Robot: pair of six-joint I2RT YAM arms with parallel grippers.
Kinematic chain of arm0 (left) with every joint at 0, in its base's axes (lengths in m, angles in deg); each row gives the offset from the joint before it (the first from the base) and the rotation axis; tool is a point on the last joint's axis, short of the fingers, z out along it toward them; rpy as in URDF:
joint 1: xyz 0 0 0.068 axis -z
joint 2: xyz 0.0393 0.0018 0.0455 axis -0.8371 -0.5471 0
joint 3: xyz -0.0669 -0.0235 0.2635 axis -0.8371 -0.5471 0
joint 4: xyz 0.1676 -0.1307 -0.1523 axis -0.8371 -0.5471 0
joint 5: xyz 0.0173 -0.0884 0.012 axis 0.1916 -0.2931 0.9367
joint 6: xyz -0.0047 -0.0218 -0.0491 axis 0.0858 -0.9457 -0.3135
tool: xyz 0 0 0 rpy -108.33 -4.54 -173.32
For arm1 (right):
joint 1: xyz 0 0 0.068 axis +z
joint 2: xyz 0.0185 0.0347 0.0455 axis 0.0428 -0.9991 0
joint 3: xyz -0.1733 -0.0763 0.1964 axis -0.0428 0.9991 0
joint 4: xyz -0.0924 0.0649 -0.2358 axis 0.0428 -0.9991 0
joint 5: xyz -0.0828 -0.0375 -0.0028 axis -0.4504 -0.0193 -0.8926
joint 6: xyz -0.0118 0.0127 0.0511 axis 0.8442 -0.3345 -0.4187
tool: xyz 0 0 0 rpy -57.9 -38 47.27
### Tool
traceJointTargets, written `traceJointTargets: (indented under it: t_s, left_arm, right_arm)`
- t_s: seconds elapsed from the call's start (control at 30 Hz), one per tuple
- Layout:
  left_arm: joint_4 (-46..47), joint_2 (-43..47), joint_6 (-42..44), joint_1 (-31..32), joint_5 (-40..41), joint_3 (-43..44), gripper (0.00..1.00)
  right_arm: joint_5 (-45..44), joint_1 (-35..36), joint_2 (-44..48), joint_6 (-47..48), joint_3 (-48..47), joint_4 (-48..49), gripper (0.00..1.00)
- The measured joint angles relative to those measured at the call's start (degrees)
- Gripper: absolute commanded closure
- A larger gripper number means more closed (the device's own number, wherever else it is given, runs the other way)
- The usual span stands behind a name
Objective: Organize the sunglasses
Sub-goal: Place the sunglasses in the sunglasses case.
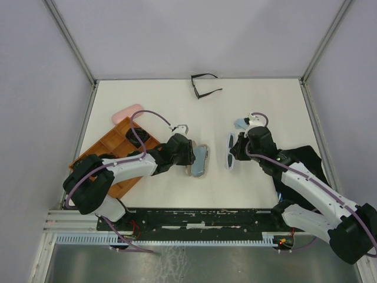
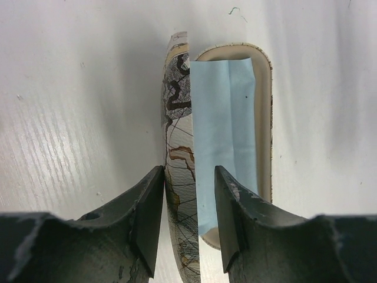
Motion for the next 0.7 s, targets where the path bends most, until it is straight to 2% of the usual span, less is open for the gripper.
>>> traceJointTargets:
  t_s: [0.4,0.7]
  left_arm:
    - [0.0,0.5,0.0,0.9,-1.8,0.8,0.53]
    - [0.1,1.2,0.0,1.5,-2.1,1.3,0.52]
  right_arm:
    - [6.0,0.0,-1.4,-6.2,2.4,6.0,1.00]
    - [11.1,0.0,-7.2,-8.9,2.8,10.3,1.00]
